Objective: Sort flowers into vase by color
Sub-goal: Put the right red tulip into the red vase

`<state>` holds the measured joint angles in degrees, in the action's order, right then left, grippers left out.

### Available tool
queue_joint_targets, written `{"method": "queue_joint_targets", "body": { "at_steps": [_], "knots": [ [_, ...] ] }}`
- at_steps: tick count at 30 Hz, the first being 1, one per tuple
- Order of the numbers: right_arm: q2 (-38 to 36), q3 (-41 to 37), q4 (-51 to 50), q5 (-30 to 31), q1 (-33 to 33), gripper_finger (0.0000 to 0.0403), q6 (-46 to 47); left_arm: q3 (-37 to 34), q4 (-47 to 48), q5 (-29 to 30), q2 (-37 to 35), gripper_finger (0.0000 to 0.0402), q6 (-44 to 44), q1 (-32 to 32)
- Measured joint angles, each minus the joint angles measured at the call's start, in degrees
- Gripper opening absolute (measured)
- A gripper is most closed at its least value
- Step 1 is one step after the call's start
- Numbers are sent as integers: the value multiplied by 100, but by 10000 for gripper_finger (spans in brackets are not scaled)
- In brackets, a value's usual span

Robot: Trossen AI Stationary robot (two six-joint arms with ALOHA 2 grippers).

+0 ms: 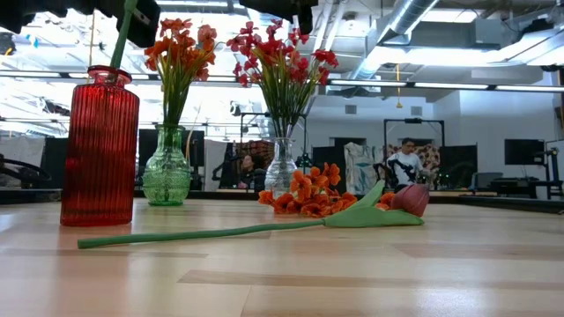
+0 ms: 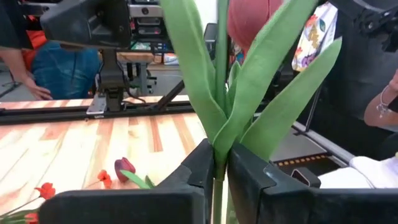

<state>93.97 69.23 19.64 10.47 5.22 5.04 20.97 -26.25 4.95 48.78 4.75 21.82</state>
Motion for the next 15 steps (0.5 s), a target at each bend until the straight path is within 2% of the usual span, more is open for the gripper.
{"method": "queue_joint_targets", "body": {
  "at_steps": [15],
  "knots": [
    [0, -2, -13, -1, -1, 228, 0, 0, 168, 9, -114, 160, -156, 0]
  ]
}}
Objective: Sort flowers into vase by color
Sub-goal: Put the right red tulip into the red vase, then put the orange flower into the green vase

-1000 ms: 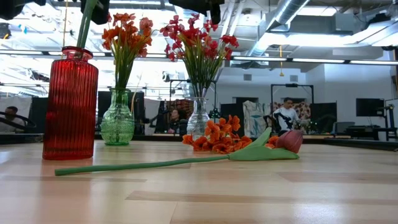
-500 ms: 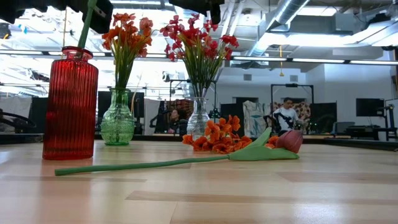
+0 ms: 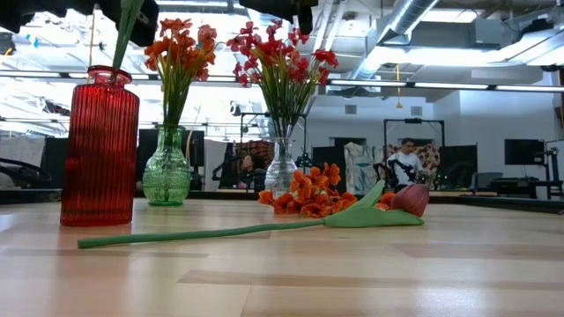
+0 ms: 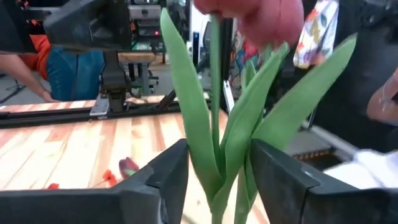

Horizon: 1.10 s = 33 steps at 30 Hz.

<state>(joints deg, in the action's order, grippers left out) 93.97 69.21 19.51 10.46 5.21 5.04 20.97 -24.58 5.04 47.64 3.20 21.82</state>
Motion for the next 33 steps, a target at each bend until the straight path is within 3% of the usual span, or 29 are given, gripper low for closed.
{"method": "queue_joint_targets", "body": {
  "at_steps": [7, 16, 26, 33],
  "knots": [
    [0, 0, -79, 0, 1, 228, -4, 0, 1129, 40, -630, 169, -292, 0],
    [-37, 0, -597, 0, -93, 228, -61, 0, 2343, 210, -1578, 170, 71, 0],
    [-778, 7, -3057, 0, -475, 228, -178, 0, 2568, 267, -1766, 170, 51, -2],
    [-1053, 7, -4445, 1, -921, 228, -1566, 0, 2557, 330, -1766, 170, 57, -4]
  ]
}}
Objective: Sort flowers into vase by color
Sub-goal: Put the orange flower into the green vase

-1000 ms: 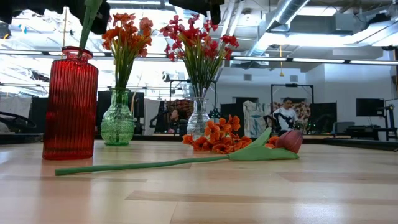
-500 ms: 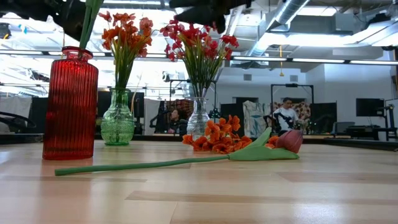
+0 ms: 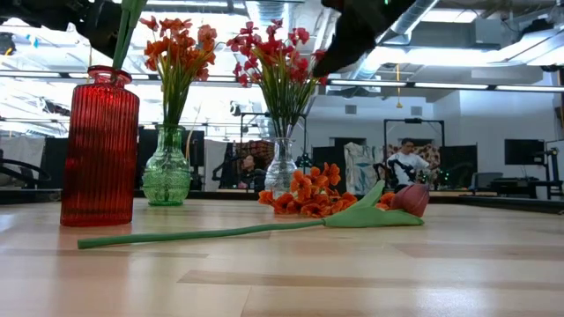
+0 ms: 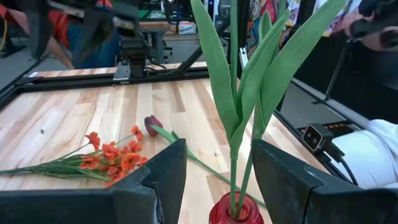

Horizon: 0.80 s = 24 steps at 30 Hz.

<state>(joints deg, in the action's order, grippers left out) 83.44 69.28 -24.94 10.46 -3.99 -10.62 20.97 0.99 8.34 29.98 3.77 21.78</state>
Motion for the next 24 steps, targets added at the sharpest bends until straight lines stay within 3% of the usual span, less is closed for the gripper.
{"method": "queue_joint_targets", "body": {
  "at_steps": [11, 21, 24],
  "knots": [
    [488, 2, -683, 3, -589, 228, -1727, 0, -25, 104, 0, 170, 170, 0],
    [1348, 0, -587, 20, -784, 228, -3232, 0, -48, 507, 2, 170, 188, -2],
    [1619, 0, -587, 300, -782, 228, -3674, 0, -48, 569, 2, 170, 197, -2]
  ]
}}
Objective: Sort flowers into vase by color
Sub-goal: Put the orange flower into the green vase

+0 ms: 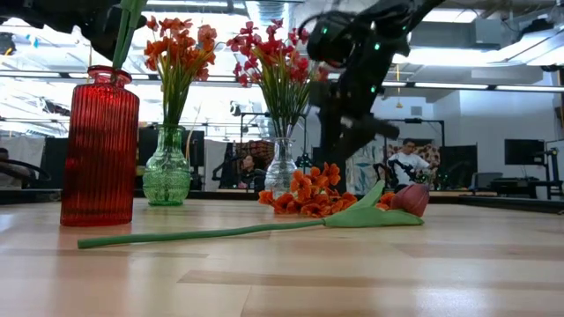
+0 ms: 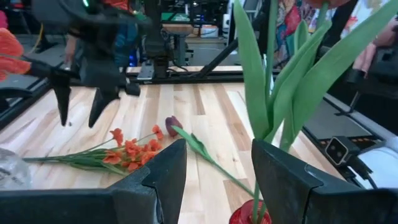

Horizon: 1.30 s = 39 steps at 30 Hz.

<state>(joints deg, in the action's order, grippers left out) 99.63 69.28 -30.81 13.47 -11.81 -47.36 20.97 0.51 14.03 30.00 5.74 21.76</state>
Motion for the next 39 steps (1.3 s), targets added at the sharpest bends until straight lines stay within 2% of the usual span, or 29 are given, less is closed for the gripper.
{"method": "queue_joint_targets", "body": {
  "at_steps": [5, 13, 18, 23, 31, 37, 39],
  "knots": [
    [444, 64, -11, 715, 2, 228, -617, 0, -2, 37, -2, 170, 3, 0],
    [1152, 562, -25, 1095, 15, 228, -1410, 0, 0, 39, -1, 170, 9, 0],
    [1505, 1019, -113, 1105, 13, 228, -1485, 0, 0, 39, -2, 170, 9, 0],
    [1777, 1432, -758, 1110, 13, 228, -1606, 0, 2, 39, -1, 170, 9, 0],
    [1786, 1486, -1004, 1070, 15, 228, -1617, -2, 2, 36, -2, 170, 9, 0],
    [1786, 1486, -1132, 486, 27, 228, -1633, 0, 2, 36, -1, 170, 9, 0],
    [1786, 1486, -1045, 466, 53, 228, -1632, 0, 4, 36, -2, 170, 9, 0]
  ]
}}
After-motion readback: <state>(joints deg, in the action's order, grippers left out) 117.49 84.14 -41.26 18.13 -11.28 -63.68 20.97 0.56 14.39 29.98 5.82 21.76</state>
